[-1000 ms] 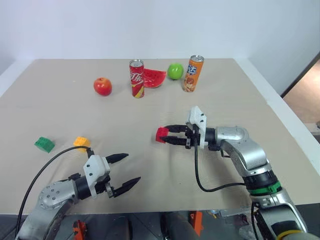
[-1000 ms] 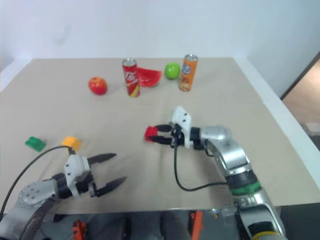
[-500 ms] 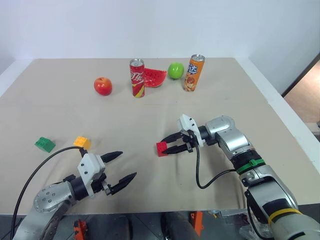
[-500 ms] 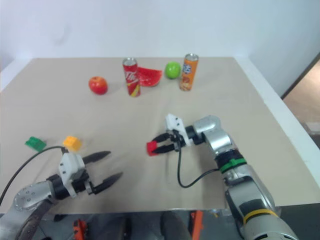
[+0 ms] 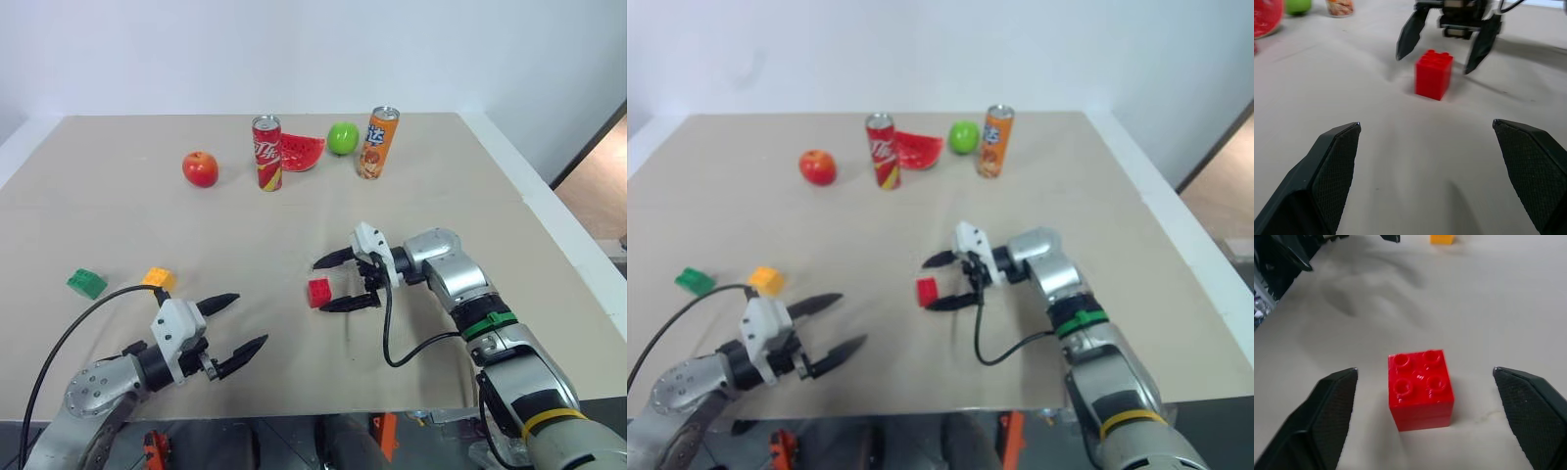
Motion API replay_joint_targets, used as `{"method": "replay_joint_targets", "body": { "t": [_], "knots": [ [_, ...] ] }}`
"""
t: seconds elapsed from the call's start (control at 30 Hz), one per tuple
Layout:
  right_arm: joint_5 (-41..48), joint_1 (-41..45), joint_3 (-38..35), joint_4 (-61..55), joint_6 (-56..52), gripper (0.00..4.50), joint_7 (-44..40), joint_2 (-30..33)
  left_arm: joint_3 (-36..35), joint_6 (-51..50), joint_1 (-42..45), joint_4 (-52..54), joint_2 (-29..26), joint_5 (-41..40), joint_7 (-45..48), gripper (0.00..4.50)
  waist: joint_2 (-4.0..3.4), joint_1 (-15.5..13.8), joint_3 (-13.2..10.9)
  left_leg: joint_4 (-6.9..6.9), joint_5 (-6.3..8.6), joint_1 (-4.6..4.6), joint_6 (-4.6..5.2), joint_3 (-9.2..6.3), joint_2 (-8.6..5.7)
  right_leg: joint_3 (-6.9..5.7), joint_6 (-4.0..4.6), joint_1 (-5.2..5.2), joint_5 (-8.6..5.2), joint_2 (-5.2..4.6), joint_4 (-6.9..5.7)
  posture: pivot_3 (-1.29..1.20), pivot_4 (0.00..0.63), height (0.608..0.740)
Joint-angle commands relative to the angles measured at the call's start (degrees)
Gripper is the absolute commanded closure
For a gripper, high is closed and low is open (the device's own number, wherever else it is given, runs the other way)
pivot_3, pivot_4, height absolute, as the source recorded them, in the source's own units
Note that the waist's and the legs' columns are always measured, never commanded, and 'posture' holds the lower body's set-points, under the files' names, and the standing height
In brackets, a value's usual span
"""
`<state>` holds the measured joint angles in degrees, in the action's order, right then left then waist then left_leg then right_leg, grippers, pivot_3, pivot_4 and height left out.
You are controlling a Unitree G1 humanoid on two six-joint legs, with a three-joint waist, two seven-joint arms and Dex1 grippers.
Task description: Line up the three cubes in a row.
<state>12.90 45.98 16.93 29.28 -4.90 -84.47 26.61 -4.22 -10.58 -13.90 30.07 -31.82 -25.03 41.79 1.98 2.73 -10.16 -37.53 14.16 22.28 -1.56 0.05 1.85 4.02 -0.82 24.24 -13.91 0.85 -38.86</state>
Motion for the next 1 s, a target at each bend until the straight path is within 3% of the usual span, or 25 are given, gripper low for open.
{"method": "replay_joint_targets", "body": {
  "t": [0.03,0.23,0.4,0.63,0.77,1.0],
  "knots": [
    [4.31,1.18,-5.21,-8.01,-4.17,0.06,2.21,0.33,-5.38,-0.41,-1.57,3.66,2.69,-0.26,-6.59,0.00,-0.03,0.02,-0.02,0.00,0.00,0.01,0.00,-0.02,0.02,0.01,0.00,0.02,0.00,-0.01,0.00,0.00,0.150,0.740],
    [11.20,-0.71,-9.97,-23.18,-15.09,0.06,8.50,-0.02,-17.32,-8.10,-5.95,11.38,10.16,-5.59,-22.45,0.00,-0.01,-0.03,-0.01,0.00,0.01,0.08,0.00,-0.28,0.15,0.00,-0.05,0.03,-0.03,-0.09,0.01,0.00,0.150,0.740],
    [11.22,-4.85,-8.32,-33.19,-17.30,0.06,14.87,-1.99,-27.40,-14.88,-7.67,10.50,8.15,-12.77,-25.70,0.00,0.00,-0.02,0.00,-0.01,0.00,0.07,-0.01,-0.27,0.03,-0.11,-0.03,-0.01,-0.05,0.04,0.00,0.00,0.150,0.740],
    [11.11,-5.59,-6.92,-33.02,-17.97,0.06,18.42,-4.65,-37.52,-16.44,-7.76,-4.88,-4.85,-17.31,-11.33,0.00,-0.01,0.01,-0.01,-0.03,-0.09,0.01,-0.07,-0.25,0.05,-0.28,0.18,0.05,-0.05,0.13,-0.13,0.00,0.150,0.740],
    [11.97,-5.07,-7.04,-31.72,-18.97,0.06,19.95,-6.29,-37.62,-12.75,-5.70,-15.33,-10.57,-13.10,-4.85,0.00,0.00,0.00,-0.01,0.04,-0.08,0.05,-0.08,-0.23,0.12,-0.33,0.29,0.11,-0.10,0.15,-0.12,0.00,0.150,0.740],
    [9.23,-4.95,-5.80,-29.77,-14.40,0.06,20.04,-7.19,-35.14,-9.15,1.17,-25.63,-14.27,-8.58,-0.17,0.00,0.01,-0.02,-0.01,0.13,-0.07,0.15,-0.10,-0.26,0.22,-0.44,0.38,0.19,-0.18,0.10,-0.11,0.00,0.150,0.740]
  ]
}}
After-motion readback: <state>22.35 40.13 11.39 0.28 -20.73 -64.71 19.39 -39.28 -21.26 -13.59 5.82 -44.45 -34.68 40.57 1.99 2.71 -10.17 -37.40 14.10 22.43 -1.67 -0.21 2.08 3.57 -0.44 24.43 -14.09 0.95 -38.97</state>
